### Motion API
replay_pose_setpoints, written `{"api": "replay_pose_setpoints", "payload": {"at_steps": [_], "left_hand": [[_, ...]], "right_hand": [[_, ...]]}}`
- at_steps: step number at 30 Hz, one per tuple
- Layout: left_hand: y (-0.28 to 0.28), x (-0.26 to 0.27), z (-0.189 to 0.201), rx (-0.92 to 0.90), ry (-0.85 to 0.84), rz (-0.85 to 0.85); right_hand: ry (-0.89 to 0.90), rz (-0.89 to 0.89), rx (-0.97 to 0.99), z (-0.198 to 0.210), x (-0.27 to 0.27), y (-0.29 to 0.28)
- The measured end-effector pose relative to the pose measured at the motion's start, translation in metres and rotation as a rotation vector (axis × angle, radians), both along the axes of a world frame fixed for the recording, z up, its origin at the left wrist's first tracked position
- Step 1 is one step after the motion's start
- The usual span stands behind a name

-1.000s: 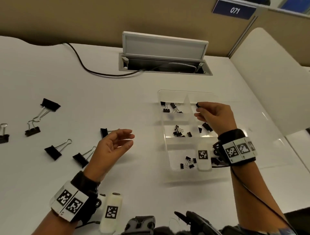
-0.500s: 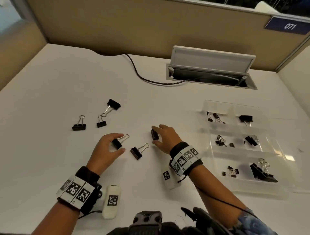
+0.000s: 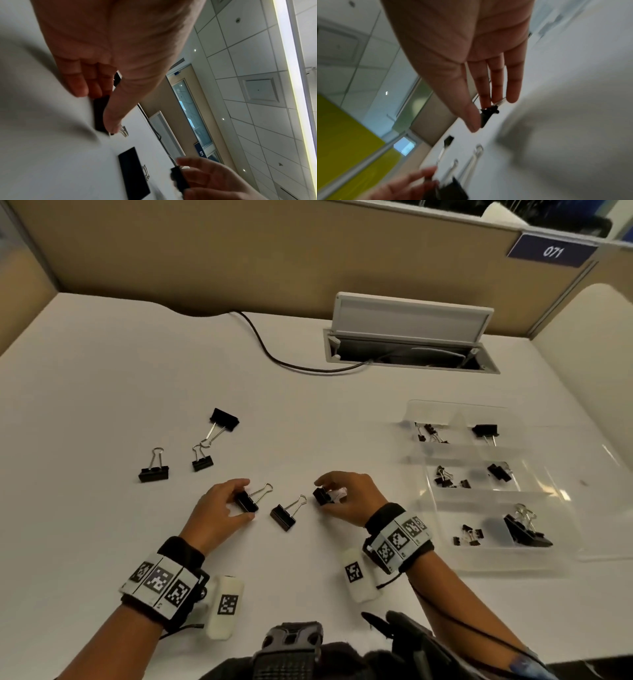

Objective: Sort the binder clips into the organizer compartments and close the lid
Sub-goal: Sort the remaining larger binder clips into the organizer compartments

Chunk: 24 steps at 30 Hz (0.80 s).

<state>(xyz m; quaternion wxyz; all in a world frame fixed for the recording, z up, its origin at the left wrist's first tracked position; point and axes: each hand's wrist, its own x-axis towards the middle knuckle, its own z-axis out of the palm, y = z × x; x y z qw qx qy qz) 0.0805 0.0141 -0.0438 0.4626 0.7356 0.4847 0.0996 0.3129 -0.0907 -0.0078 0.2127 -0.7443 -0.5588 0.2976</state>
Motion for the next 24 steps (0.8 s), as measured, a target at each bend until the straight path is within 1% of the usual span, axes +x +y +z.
{"api": "replay_pose_setpoints", "payload": {"at_steps": [3, 6, 10, 13, 16, 19, 22, 24], "left_hand": [[0.006, 0.000, -0.002, -0.022, -0.008, -0.015], [0.009, 0.003, 0.000, -0.025, -0.015, -0.025], [0.006, 0.014, 0.005, -0.001, -0.031, -0.039], [0.002, 0.022, 0.008, 0.031, -0.071, -0.046], [0.003, 0.026, 0.007, 0.041, -0.134, -0.042], [0.003, 0.029, 0.004, -0.020, -0.218, -0.023], [0.000, 0.036, 0.004, -0.049, -0.282, -0.025], [-0.001, 0.040, 0.001, -0.050, -0.292, -0.044]], "right_hand": [[0.089, -0.145, 0.126, 0.017, 0.012, -0.021], [0.138, -0.359, 0.249, 0.042, 0.039, -0.047], [0.080, -0.628, 0.403, 0.071, 0.088, -0.093], [-0.001, -0.806, 0.466, 0.083, 0.122, -0.133], [-0.065, -0.942, 0.446, 0.081, 0.148, -0.167], [-0.075, -0.996, 0.382, 0.072, 0.165, -0.188], [-0.130, -0.932, 0.178, 0.063, 0.178, -0.198], [-0.151, -0.865, 0.071, 0.059, 0.184, -0.198]]}}
